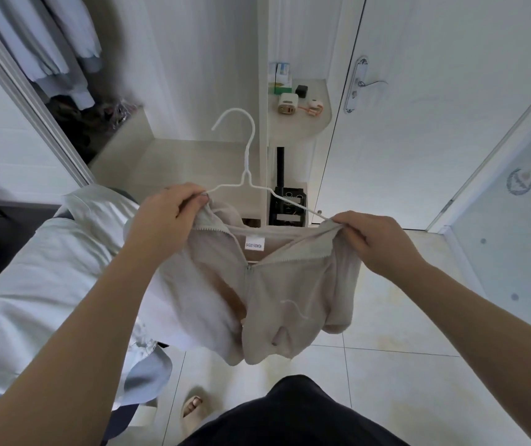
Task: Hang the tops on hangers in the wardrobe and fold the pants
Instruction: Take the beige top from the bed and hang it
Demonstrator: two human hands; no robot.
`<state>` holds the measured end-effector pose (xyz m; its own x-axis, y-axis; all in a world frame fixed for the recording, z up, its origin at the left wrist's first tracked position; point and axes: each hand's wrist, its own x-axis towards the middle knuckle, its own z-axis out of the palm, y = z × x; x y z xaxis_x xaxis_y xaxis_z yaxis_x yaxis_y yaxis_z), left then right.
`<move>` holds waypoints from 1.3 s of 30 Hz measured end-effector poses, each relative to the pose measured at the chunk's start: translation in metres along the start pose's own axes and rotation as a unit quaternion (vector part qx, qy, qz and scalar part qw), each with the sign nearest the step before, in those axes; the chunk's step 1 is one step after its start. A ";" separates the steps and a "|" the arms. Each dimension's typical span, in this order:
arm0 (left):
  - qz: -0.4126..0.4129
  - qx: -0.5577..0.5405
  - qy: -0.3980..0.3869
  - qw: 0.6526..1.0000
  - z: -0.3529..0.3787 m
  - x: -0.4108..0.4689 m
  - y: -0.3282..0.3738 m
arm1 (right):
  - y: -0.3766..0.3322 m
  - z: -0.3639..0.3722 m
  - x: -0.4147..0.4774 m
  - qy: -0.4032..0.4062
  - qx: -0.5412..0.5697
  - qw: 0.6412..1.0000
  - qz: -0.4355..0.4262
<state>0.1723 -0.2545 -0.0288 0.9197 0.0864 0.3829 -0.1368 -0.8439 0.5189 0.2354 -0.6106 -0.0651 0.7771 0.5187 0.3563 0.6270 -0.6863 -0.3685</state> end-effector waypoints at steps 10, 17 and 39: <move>0.088 0.012 -0.072 0.993 0.011 -0.006 0.021 | -0.055 -0.051 0.091 -0.079 0.270 0.955 0.100; 0.034 -0.050 -0.060 0.996 0.002 -0.009 0.017 | -0.053 -0.034 0.078 -0.204 0.218 0.950 0.091; -0.028 -0.199 -0.084 0.976 0.003 0.027 0.037 | -0.096 -0.009 0.070 -0.189 0.314 0.923 0.118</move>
<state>0.1932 -0.2846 -0.0015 0.9728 0.0097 0.2312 -0.1856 -0.5641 0.8046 0.2288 -0.5131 0.0029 0.7846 0.6150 -0.0788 0.2536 -0.4343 -0.8643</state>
